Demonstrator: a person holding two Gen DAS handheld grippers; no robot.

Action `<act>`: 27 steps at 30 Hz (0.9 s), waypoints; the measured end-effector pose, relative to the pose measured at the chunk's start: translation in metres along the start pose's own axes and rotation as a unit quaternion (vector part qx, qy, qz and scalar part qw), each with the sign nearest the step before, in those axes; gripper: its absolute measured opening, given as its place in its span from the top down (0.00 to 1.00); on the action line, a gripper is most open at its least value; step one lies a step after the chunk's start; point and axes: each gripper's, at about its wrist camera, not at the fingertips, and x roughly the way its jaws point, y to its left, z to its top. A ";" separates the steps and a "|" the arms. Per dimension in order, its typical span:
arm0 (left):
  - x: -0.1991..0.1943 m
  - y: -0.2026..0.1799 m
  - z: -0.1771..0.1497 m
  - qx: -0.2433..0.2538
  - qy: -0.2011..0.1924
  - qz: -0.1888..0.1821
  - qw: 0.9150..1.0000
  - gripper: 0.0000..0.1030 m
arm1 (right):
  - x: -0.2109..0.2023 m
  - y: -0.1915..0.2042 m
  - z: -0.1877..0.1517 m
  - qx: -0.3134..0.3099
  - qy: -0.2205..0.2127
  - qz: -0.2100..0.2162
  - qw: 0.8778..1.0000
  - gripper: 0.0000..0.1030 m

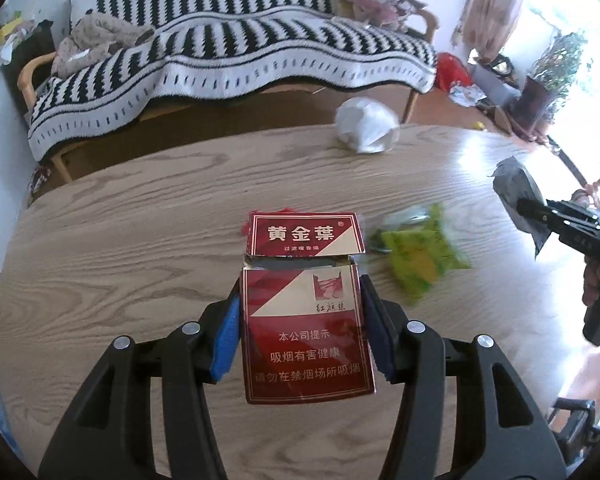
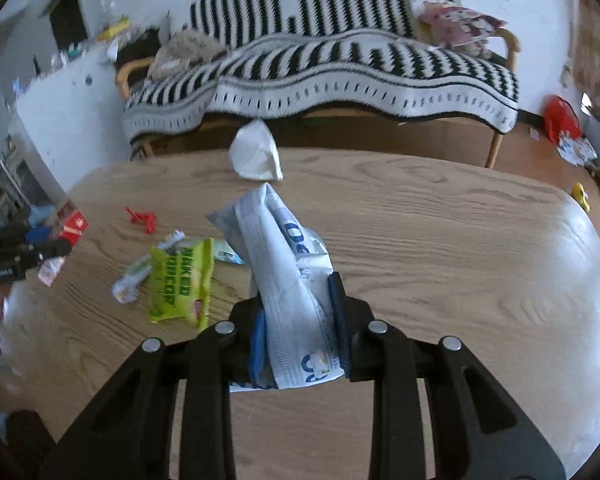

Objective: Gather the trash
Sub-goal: 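Carry the cigarette box and plastic bag over the bin and open both tools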

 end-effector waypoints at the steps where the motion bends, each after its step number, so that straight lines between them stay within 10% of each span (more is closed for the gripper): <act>1: -0.006 -0.007 -0.001 0.004 -0.003 -0.005 1.000 0.48 | -0.015 -0.003 -0.007 0.014 -0.010 0.006 1.000 0.73; 13: -0.076 -0.185 -0.062 0.133 -0.012 -0.126 0.983 0.48 | -0.207 -0.038 -0.156 0.087 -0.065 -0.074 0.991 0.73; 21: -0.065 -0.363 -0.169 0.233 0.057 -0.251 0.938 0.48 | -0.308 -0.080 -0.298 0.208 -0.055 -0.130 0.968 0.73; 27: -0.020 -0.431 -0.262 0.267 0.145 -0.274 0.912 0.48 | -0.290 -0.111 -0.416 0.342 0.003 -0.117 0.932 0.73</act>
